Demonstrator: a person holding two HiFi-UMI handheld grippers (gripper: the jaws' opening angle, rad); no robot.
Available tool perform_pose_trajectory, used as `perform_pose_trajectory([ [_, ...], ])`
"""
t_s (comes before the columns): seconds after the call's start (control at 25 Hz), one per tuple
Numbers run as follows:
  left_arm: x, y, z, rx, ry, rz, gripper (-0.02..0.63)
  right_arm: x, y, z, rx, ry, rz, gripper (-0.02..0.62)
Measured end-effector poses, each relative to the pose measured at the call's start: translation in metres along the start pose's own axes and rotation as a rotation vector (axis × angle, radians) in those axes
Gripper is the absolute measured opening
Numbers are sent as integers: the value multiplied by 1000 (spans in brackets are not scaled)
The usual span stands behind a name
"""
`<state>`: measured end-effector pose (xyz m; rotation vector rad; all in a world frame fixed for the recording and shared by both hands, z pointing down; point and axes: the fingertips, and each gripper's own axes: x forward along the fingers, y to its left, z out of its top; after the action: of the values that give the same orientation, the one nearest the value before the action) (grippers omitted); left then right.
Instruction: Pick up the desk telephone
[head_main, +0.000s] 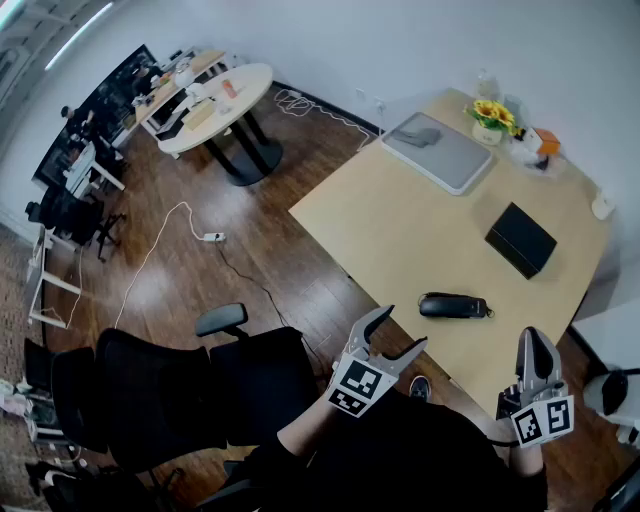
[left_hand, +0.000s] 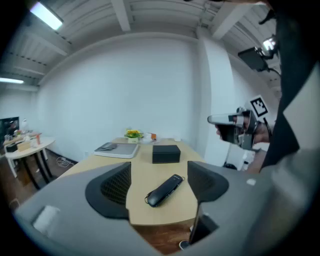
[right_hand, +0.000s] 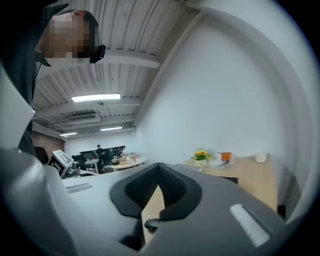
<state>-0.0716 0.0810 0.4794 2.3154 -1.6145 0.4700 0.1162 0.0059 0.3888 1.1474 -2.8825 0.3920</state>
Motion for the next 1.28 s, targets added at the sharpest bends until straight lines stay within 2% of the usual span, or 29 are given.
perform_pose_trajectory([
  [0.12,84,8,-19,89,103,-61,342,-3,-63,-3,38,-8,-107,0],
  [0.24,154,20,-51,142,215,-141,344,-9,-96,-17,63,18,-201,0],
  [0.36,203,26,-91,248,322,-242,345,-2,-106,-30,70,37,-284,0],
  [0.48,228,19,-133,405,414,-360,345,9,-100,-37,94,40,-354,0],
  [0.56,239,13,-150,500,447,-423,345,20,-92,-41,90,62,-368,0],
  [0.64,244,7,-159,558,461,-471,345,29,-85,-45,87,84,-380,0],
  [0.96,255,-5,-190,612,536,-596,342,56,-78,-45,72,107,-447,0],
  [1.12,258,-7,-193,662,522,-590,344,59,-72,-40,58,106,-456,0],
  [1.28,259,-7,-191,637,511,-584,323,51,-77,-39,64,97,-458,0],
])
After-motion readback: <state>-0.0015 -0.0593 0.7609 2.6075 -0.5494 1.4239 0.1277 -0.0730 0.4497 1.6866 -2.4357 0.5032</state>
